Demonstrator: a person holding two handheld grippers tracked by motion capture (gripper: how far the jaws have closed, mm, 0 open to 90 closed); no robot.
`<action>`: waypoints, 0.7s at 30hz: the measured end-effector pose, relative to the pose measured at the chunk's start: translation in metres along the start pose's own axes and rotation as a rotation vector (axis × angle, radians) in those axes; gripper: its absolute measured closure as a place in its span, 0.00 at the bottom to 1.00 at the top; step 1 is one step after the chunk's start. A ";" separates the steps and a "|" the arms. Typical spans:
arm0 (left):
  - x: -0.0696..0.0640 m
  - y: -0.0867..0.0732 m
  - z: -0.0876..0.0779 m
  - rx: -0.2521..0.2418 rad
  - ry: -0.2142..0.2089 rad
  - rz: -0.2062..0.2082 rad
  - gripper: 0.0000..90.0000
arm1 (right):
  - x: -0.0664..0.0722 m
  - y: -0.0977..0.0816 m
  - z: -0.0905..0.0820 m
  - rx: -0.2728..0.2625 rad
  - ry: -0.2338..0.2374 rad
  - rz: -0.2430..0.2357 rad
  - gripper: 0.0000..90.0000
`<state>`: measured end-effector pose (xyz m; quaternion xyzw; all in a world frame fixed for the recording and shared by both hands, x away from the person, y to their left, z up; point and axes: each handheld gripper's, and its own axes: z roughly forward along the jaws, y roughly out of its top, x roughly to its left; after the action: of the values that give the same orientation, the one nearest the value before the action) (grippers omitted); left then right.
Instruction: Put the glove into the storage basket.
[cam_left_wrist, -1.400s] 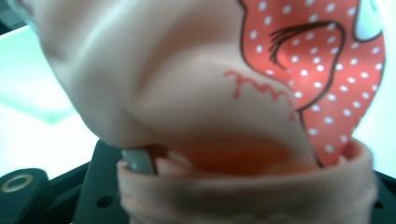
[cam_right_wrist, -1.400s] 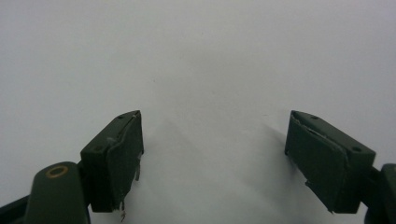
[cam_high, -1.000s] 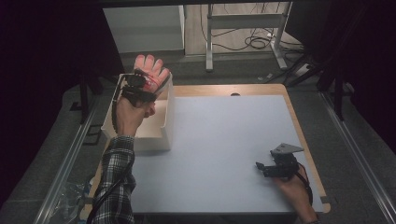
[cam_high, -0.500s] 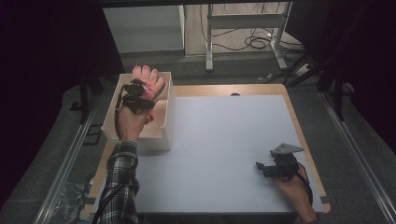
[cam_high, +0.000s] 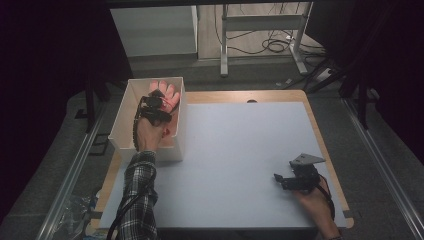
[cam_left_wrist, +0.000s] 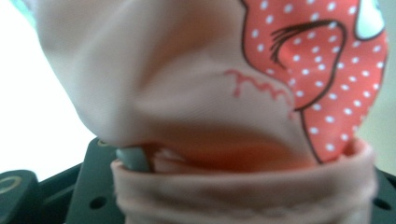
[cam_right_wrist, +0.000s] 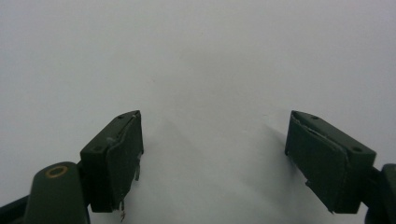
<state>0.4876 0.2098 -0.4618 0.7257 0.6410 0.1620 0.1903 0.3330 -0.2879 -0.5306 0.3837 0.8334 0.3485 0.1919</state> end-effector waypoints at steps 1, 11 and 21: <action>-0.001 0.000 0.003 0.012 0.000 0.004 0.48 | 0.000 0.000 0.000 0.000 0.000 0.000 0.22; -0.007 0.002 0.023 0.102 0.003 -0.001 0.42 | 0.000 0.000 0.000 0.000 0.000 0.000 0.22; -0.005 0.000 0.033 0.152 -0.019 0.010 0.18 | 0.000 0.000 0.000 0.000 -0.001 0.000 0.22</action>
<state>0.5027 0.2024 -0.4901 0.7428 0.6459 0.1072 0.1399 0.3330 -0.2878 -0.5306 0.3837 0.8333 0.3484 0.1923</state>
